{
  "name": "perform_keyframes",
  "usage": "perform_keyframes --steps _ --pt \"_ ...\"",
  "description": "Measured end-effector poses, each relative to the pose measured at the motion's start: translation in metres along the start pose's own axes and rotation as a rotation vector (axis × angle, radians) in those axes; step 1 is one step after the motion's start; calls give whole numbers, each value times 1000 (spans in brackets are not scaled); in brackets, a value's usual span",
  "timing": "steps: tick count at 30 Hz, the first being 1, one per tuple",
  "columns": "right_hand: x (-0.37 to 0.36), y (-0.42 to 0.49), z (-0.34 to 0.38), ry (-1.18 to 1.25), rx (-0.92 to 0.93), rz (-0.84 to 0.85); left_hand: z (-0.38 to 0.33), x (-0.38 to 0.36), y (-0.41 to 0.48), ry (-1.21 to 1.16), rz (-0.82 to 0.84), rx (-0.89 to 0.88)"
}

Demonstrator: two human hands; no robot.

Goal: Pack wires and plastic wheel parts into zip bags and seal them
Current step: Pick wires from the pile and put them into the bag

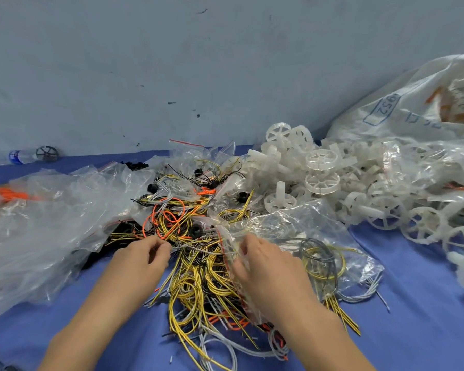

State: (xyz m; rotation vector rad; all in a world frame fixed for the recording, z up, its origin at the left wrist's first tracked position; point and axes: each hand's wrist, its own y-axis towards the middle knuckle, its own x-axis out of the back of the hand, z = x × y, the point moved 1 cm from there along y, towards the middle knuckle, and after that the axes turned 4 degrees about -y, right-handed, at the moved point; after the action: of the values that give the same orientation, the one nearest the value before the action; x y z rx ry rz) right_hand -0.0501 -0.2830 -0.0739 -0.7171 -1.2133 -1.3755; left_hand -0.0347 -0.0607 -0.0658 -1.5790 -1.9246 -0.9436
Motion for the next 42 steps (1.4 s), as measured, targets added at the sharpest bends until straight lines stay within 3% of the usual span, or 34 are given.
perform_keyframes --steps 11,15,23,31,35,42 --pt "25 8 -20 127 -113 -115 -23 1 -56 65 480 -433" --pt "26 7 -22 123 -120 -123 -27 0 -78 132 546 -601" --pt "24 5 -26 106 -133 -137 -23 -11 -93 473 459 -805" --pt "23 7 -29 138 -138 -136 -37 -39 -97 483 174 -1048" --pt "24 10 -32 165 -151 -139 -41 -45 -92 447 79 -1039" --pt "28 13 -37 176 -145 -162 -35 -28 -84 391 186 -847"
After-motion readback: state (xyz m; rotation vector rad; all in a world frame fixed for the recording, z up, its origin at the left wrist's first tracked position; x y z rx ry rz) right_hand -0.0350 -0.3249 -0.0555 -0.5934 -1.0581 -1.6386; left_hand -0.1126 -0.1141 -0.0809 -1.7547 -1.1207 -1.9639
